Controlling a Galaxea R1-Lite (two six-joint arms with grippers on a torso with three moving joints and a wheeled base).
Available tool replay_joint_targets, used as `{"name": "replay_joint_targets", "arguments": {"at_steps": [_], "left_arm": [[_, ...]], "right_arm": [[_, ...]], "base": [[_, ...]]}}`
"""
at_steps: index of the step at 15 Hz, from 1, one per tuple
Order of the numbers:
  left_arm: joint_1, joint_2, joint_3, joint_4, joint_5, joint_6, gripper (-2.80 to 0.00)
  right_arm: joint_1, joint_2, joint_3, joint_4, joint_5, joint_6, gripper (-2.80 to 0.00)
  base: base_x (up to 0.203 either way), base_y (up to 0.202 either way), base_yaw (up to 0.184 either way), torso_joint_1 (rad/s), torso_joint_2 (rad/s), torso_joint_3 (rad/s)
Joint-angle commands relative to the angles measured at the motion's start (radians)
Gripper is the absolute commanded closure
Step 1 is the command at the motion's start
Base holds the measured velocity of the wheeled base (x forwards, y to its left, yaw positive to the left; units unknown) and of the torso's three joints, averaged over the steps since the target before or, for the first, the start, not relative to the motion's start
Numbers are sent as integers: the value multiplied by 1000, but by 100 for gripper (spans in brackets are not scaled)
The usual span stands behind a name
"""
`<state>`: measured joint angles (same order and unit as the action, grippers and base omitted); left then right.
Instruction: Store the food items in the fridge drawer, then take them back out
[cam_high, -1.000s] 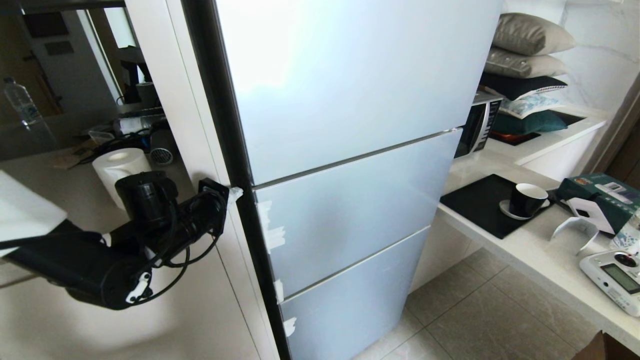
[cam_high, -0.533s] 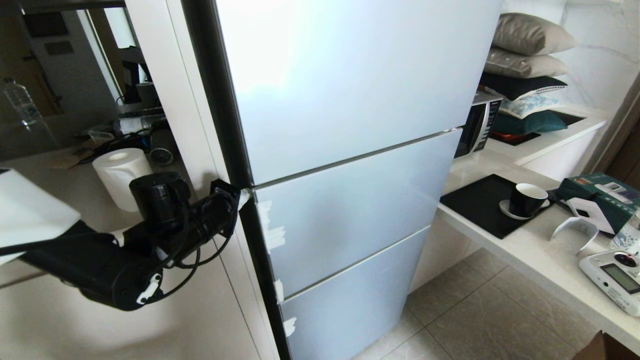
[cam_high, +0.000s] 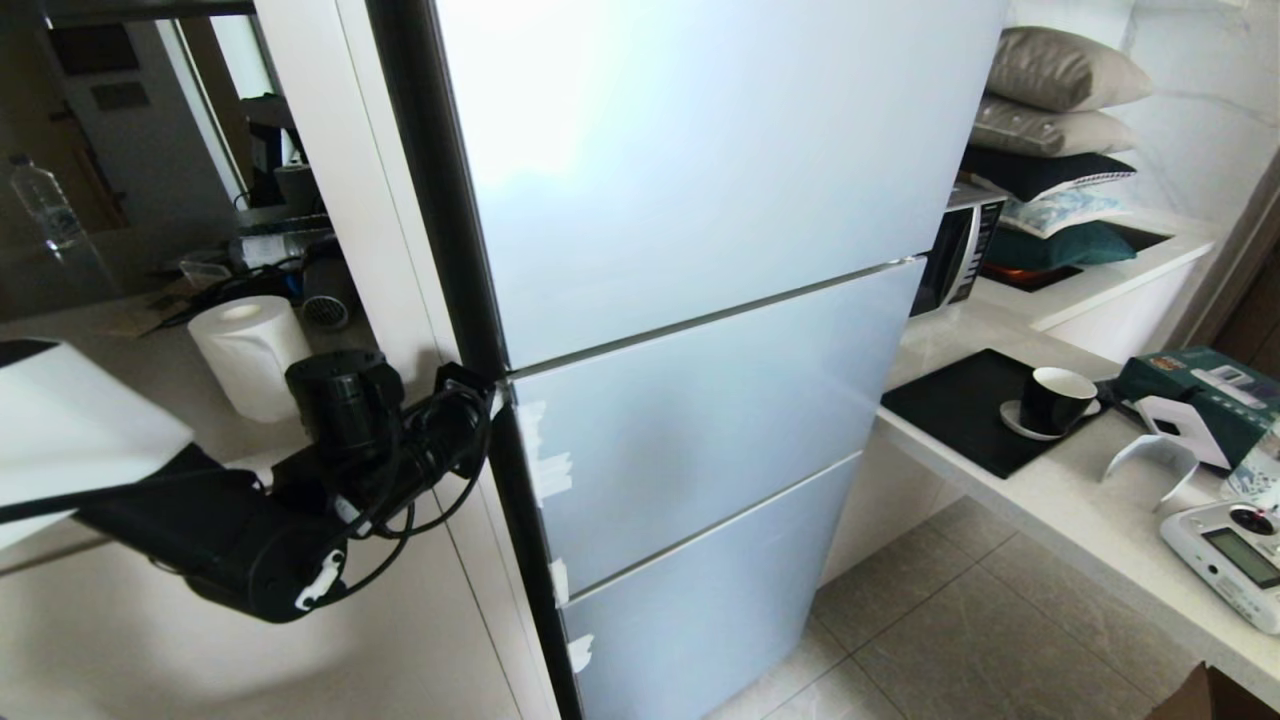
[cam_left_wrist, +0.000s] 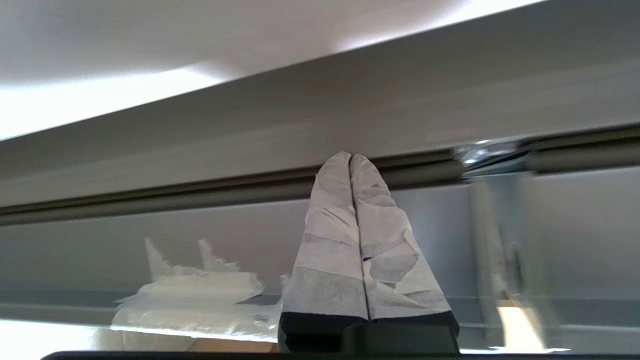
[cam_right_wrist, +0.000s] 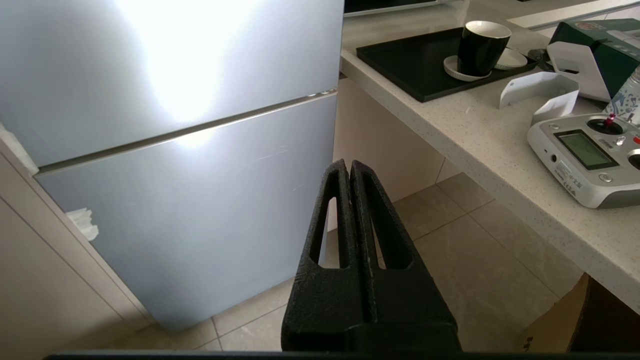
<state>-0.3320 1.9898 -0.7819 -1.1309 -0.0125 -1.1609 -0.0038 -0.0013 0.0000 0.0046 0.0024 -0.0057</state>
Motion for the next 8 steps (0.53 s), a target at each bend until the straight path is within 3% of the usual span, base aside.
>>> {"name": "replay_joint_targets", "arguments": {"at_steps": [1, 8], "left_arm": [[-28, -5, 17, -3, -1, -5, 0], [-75, -12, 55, -4, 27, 42, 0]], "right_arm": [[-1, 0, 0, 0, 1, 0, 0], [-1, 0, 0, 0, 1, 0, 0]], "base": [[0, 0, 0, 0, 0, 0], [0, 0, 0, 0, 0, 0]]}}
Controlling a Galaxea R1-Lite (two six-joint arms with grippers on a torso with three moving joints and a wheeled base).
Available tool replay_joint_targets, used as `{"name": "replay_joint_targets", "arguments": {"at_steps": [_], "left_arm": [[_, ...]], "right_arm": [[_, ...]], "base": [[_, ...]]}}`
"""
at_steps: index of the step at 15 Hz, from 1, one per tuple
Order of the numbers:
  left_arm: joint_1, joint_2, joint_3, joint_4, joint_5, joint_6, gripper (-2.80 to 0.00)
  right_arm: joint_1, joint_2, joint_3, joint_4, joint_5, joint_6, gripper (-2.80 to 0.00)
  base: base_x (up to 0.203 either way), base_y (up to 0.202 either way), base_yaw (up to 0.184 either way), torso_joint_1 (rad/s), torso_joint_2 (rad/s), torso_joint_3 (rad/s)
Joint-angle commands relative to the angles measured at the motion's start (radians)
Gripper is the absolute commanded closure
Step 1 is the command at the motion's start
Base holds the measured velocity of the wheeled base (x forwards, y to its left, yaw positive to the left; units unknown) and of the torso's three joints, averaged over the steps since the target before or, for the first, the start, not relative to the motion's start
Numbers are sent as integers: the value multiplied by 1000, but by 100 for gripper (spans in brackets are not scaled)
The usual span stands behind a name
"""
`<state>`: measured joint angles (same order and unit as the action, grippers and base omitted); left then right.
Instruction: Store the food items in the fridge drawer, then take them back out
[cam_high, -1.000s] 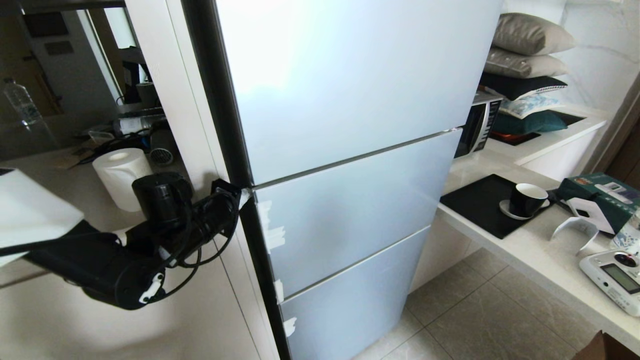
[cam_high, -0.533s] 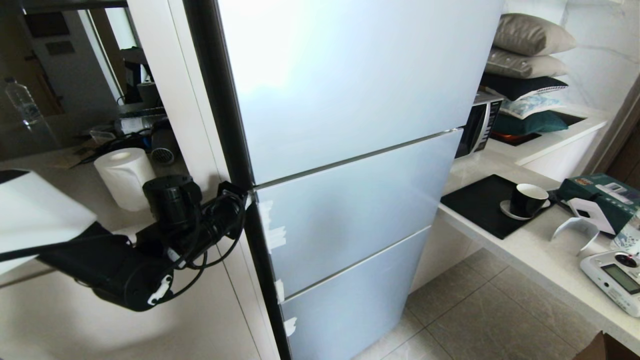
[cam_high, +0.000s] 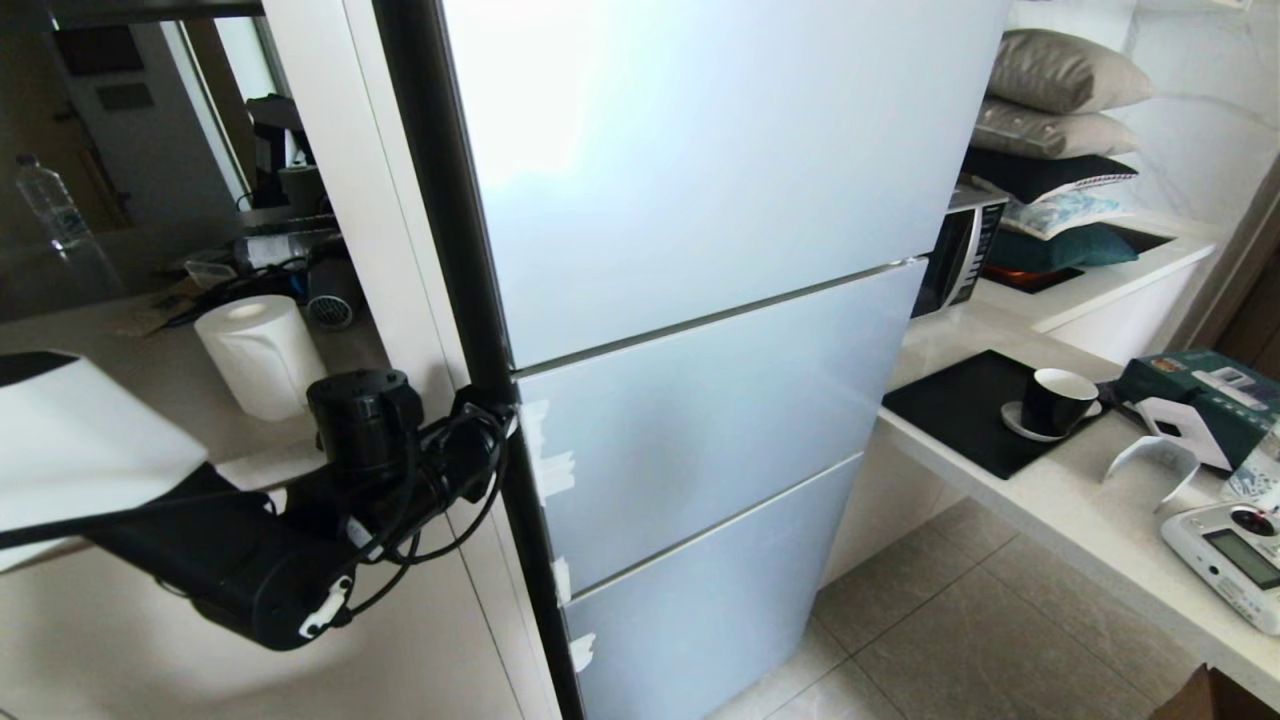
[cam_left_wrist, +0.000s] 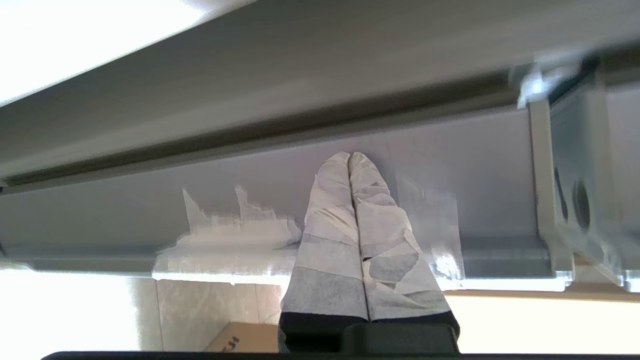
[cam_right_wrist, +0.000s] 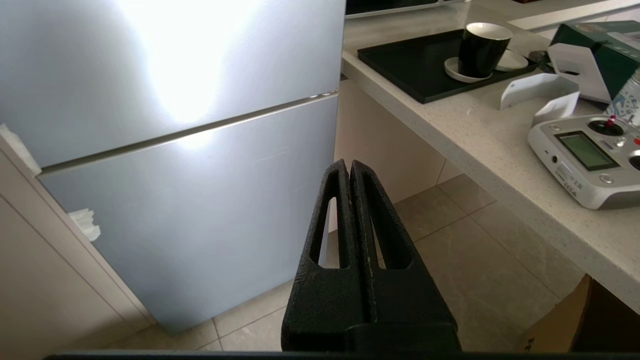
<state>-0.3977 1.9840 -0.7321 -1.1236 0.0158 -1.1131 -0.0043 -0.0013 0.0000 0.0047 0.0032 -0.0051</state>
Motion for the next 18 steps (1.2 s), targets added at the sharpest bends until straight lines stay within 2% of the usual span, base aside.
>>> {"name": "replay_joint_targets", "arguments": {"at_steps": [1, 5, 9, 14, 16, 18], "left_arm": [[-17, -8, 12, -12, 0, -5, 0], [-39, -49, 48, -12, 1, -4, 0], [-90, -119, 100, -12, 1, -4, 0], [-113, -181, 225, -13, -6, -4, 0], [-118, -190, 256, -16, -20, 21, 0], [-104, -193, 259, -19, 5, 66, 0]], "right_arm": [[1, 0, 0, 0, 0, -1, 0], [0, 0, 0, 0, 0, -1, 0], [1, 0, 0, 0, 0, -1, 0], [0, 0, 0, 0, 0, -1, 0], [0, 0, 0, 0, 0, -1, 0], [0, 0, 0, 0, 0, -1, 0]], "base": [[0, 0, 0, 0, 0, 0], [0, 0, 0, 0, 0, 0], [0, 0, 0, 0, 0, 0], [0, 0, 0, 0, 0, 0], [0, 0, 0, 0, 0, 0], [0, 0, 0, 0, 0, 0]]}}
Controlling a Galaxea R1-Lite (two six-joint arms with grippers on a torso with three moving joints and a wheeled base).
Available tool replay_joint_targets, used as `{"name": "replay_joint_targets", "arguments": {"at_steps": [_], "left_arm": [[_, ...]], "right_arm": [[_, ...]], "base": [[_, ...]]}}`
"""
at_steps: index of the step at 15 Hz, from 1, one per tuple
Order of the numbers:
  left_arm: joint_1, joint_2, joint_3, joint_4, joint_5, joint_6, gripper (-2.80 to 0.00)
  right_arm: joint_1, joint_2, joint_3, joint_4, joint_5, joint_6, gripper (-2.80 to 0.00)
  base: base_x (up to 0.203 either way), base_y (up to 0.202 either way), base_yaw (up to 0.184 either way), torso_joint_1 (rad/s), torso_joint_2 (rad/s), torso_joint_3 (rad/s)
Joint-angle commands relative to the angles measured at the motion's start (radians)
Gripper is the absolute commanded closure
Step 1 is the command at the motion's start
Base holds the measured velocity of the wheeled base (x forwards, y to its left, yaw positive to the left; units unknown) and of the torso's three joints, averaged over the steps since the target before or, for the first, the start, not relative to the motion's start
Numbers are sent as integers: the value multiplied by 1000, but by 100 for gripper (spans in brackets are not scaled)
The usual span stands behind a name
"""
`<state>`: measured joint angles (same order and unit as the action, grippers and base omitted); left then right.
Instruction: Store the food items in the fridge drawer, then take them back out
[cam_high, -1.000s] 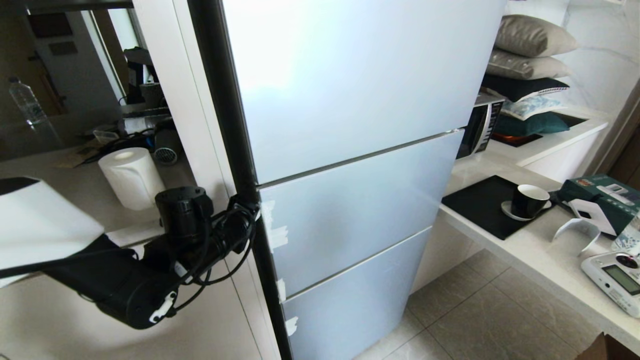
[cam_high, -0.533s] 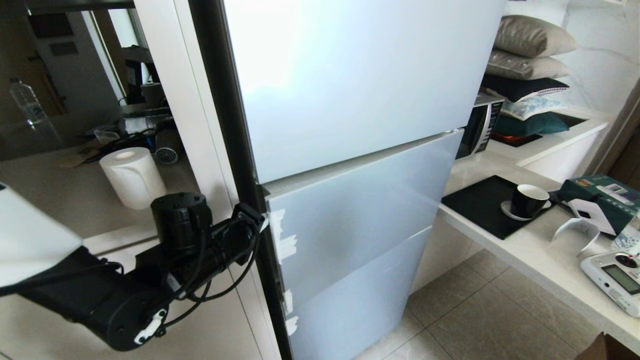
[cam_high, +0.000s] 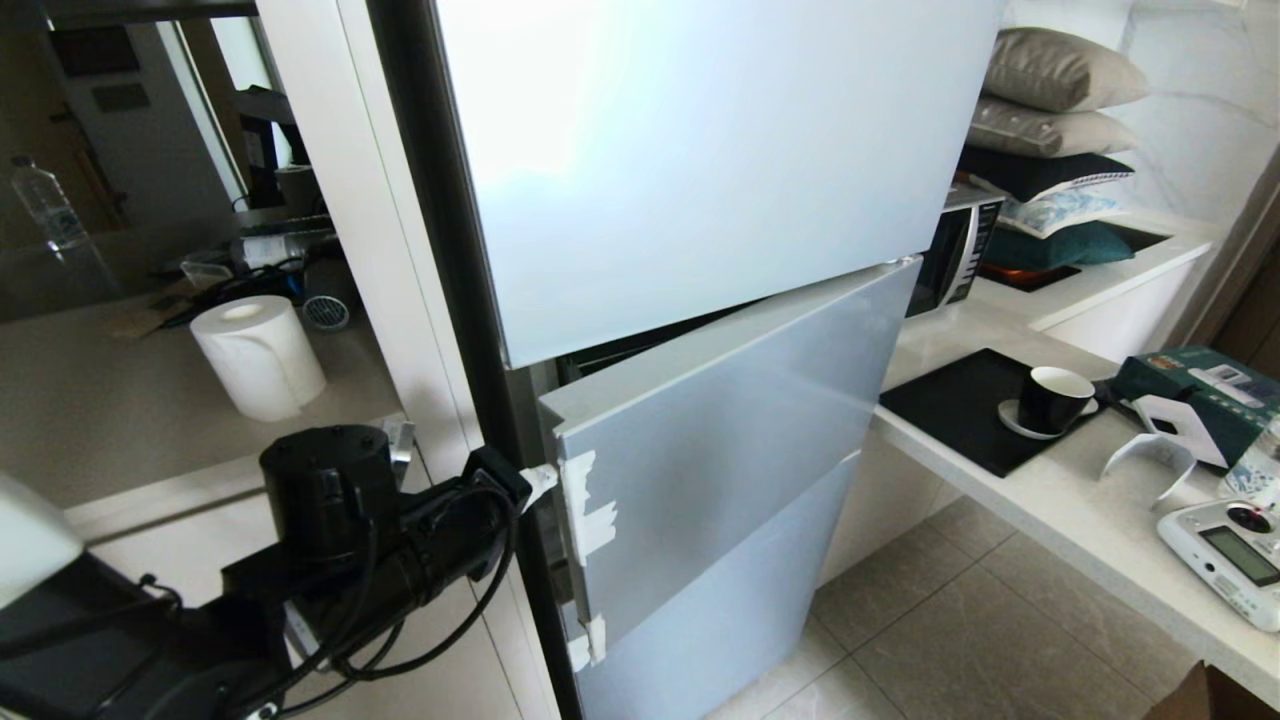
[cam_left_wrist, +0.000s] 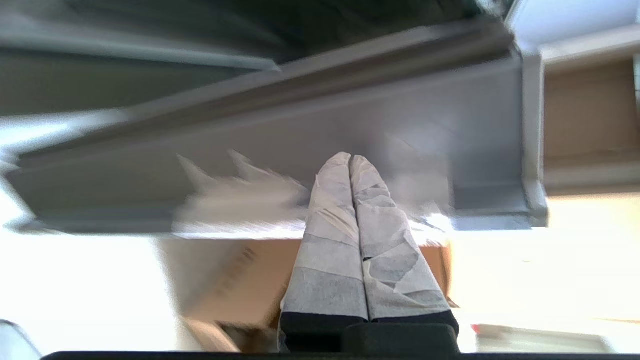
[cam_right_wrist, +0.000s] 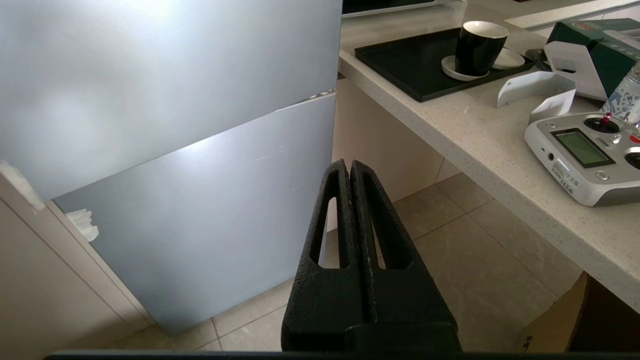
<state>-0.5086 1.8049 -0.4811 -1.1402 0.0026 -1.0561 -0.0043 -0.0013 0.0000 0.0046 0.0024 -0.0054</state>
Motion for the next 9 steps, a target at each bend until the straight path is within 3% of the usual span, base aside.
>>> {"name": "replay_joint_targets", "arguments": {"at_steps": [1, 5, 9], "left_arm": [[7, -24, 14, -3, 21, 16, 0], [20, -92, 71, -3, -15, 23, 0], [108, 24, -63, -5, 118, 46, 0]], "right_arm": [[0, 0, 0, 0, 1, -1, 0], [0, 0, 0, 0, 1, -1, 0], [1, 0, 0, 0, 1, -1, 0]], "base": [[0, 0, 0, 0, 0, 0], [0, 0, 0, 0, 0, 0], [0, 0, 0, 0, 0, 0]]}}
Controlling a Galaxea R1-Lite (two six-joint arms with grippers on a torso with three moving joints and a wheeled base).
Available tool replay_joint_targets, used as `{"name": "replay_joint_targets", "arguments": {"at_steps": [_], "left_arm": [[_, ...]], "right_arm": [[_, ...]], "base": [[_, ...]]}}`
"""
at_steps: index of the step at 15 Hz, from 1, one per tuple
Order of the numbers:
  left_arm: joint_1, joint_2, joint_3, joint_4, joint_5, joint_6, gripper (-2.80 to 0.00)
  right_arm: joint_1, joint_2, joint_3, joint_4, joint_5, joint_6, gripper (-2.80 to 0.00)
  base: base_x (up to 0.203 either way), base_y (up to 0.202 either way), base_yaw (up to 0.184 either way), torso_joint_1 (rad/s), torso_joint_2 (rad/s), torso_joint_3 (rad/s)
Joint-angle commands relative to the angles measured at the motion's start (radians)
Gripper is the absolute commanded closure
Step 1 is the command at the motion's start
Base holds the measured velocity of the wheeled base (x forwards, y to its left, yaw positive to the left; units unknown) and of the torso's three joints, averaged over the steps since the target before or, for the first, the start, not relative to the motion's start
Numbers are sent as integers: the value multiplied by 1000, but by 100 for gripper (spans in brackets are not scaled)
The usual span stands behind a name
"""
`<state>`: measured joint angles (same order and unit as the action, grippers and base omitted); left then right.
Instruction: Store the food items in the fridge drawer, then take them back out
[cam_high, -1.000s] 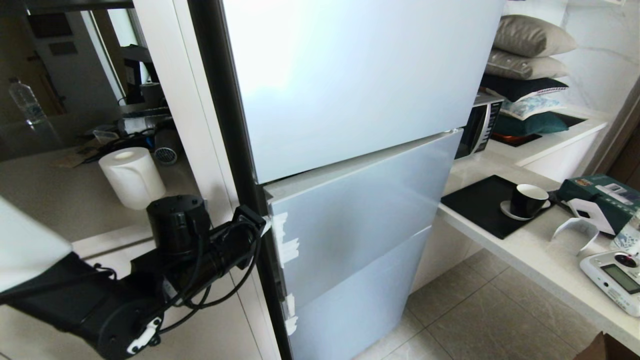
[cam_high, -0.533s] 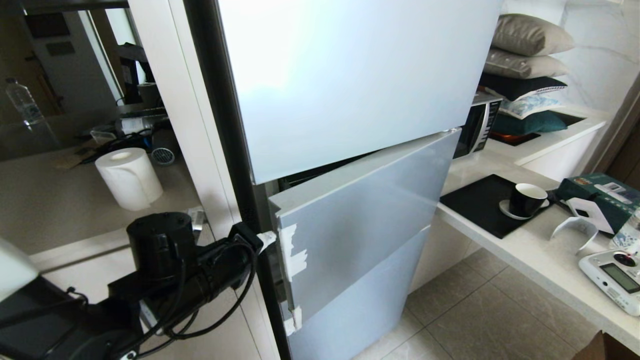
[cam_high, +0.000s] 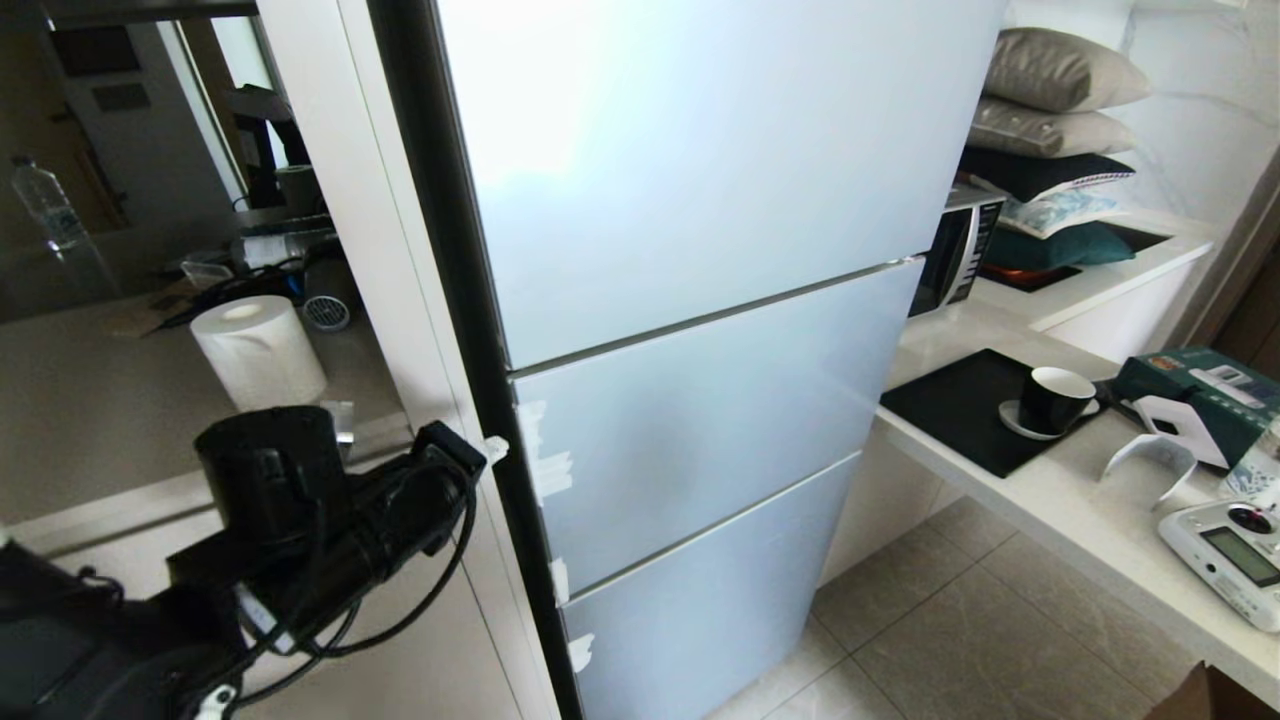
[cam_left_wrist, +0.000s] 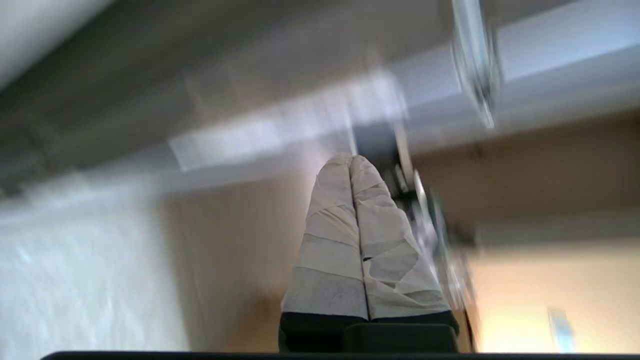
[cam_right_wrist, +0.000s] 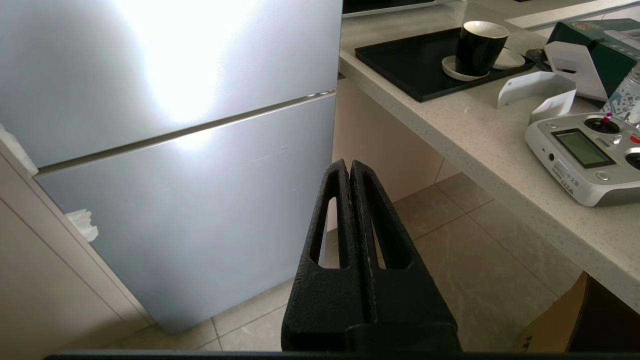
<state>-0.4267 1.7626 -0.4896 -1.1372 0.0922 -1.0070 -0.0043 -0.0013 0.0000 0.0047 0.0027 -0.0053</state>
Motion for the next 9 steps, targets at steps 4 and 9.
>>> {"name": "replay_joint_targets", "arguments": {"at_steps": [4, 9], "left_arm": [[43, 139, -145, -12, 50, -1, 0], [45, 179, -195, -12, 62, 4, 0]], "right_arm": [[0, 0, 0, 0, 0, -1, 0], [0, 0, 0, 0, 0, -1, 0]], "base": [[0, 0, 0, 0, 0, 0], [0, 0, 0, 0, 0, 0]]}}
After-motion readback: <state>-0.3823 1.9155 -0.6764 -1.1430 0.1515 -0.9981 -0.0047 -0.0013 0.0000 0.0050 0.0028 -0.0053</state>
